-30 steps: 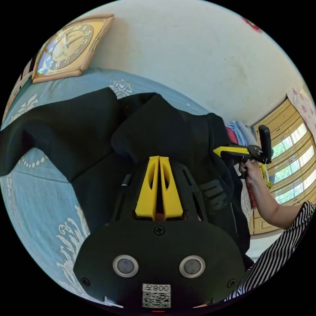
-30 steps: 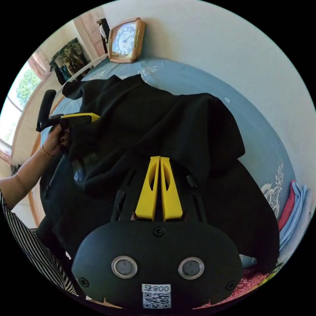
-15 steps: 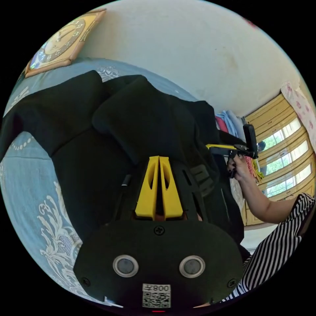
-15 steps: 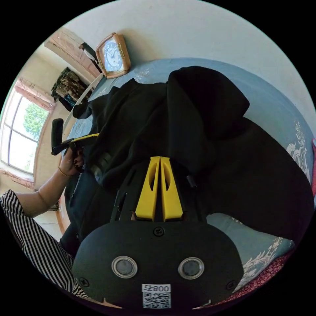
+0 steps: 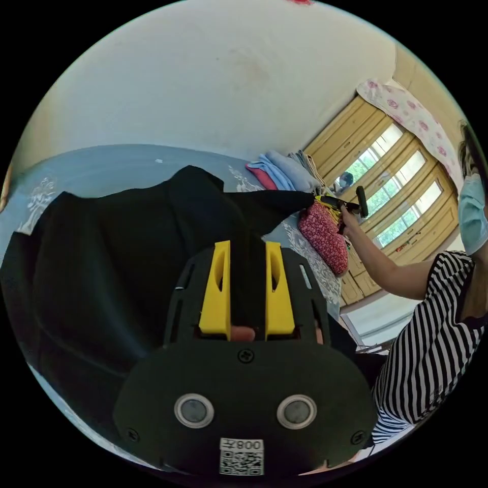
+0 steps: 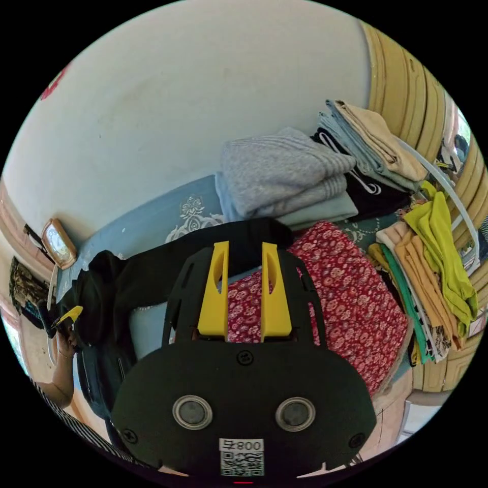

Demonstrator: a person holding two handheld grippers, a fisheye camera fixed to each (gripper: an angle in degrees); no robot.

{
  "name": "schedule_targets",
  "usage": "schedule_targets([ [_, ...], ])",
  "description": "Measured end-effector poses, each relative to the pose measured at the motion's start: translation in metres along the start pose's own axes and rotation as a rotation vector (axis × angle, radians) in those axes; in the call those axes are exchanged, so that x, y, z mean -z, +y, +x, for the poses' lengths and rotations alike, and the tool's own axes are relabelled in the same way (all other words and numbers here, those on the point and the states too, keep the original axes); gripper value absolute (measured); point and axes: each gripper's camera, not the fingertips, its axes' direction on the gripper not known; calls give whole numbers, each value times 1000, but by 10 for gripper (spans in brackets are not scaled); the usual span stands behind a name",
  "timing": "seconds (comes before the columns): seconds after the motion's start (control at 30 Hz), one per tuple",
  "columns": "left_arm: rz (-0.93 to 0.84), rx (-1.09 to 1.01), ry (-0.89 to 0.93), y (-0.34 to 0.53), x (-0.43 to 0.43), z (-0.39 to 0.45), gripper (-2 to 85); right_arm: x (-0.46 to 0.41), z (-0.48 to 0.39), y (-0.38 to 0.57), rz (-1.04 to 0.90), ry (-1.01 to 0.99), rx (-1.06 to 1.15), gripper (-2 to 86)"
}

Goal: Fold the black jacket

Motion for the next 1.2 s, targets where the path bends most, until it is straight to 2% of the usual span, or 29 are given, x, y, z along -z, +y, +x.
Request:
schedule_targets([
  [0.1,-59,-46,80,-30,-44,11,91,-17,19,-5,-24,-26,21,101],
  [0.23,-127,-93,142,-59,-90,31,90,-63,36,-2,-213,-55,15,48],
  [0.37,-119,-76,209,-75,-109,41,95,-46,18,26,-128,-223,144,27],
  [0.5,-21,103,440,-90,-125,34,124,-35,-30,87,-123,-411,335,21],
  [0.63,-55,313,619,-94,-151,21,144,-49,-56,136,-181,-585,400,23],
  [0.7,-79,376,653,-91,-155,16,124,-58,-64,152,-234,-610,432,25],
  [0.8,-145,401,568,-88,-144,11,59,-63,-57,170,-256,-655,406,33],
  [0.87,-109,431,565,-84,-129,5,46,-63,-37,179,-265,-714,352,37],
  [0.97,-59,476,597,-81,-104,-4,37,-70,24,194,-238,-822,109,54],
  [1.03,-59,477,609,-81,-89,-2,33,-92,68,203,-243,-960,-113,65],
  [1.2,-47,469,659,-84,-64,12,31,-144,89,215,-302,-1348,-410,84],
])
